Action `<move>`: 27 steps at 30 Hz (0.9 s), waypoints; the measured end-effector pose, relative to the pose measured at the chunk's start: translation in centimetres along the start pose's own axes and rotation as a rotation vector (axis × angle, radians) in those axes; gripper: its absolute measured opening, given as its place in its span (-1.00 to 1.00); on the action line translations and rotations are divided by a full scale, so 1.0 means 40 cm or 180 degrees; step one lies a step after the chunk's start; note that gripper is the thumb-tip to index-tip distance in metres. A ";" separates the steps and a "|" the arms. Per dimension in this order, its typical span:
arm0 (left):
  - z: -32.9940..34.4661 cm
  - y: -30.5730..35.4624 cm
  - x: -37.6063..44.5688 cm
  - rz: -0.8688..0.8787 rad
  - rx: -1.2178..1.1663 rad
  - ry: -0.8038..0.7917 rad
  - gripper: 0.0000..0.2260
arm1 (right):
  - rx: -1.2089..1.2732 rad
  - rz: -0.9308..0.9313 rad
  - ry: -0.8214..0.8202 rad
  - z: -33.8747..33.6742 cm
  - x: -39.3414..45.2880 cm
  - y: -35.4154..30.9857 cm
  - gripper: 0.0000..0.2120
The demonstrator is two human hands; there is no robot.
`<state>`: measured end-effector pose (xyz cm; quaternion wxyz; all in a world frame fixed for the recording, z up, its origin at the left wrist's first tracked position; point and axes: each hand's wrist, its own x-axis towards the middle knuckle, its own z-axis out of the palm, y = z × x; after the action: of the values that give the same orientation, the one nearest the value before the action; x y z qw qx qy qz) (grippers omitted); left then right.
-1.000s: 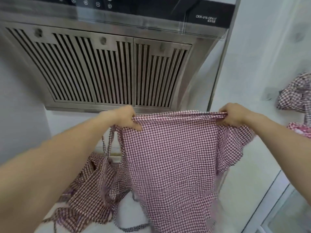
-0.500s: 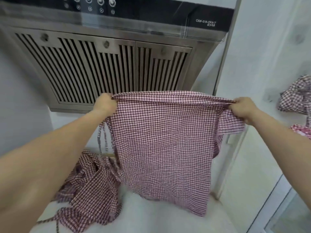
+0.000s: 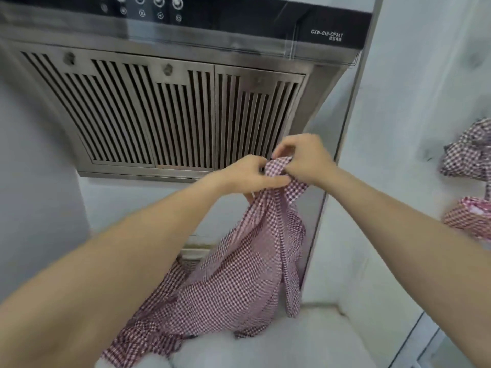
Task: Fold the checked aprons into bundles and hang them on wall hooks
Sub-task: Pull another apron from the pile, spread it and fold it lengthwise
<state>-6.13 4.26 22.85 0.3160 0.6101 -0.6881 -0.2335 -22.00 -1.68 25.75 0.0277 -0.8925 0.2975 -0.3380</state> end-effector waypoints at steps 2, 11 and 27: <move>0.000 0.026 0.012 0.0019 0.0107 0.0172 -0.76 | -0.0078 -0.0274 -0.0020 0.019 0.014 -0.010 -0.81; -0.029 0.017 0.023 -0.0669 -0.2712 0.0655 -0.82 | 0.0810 0.1267 0.0469 0.072 -0.023 0.029 -0.65; -0.177 0.035 0.065 -0.0297 -0.3516 0.2220 -0.76 | 0.4311 0.2005 -0.1309 0.109 -0.070 0.106 -0.64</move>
<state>-2.17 2.37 29.13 0.7770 0.4272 -0.2968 -0.3545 -23.12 -4.29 19.69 0.7169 -0.5990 0.2545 -0.2499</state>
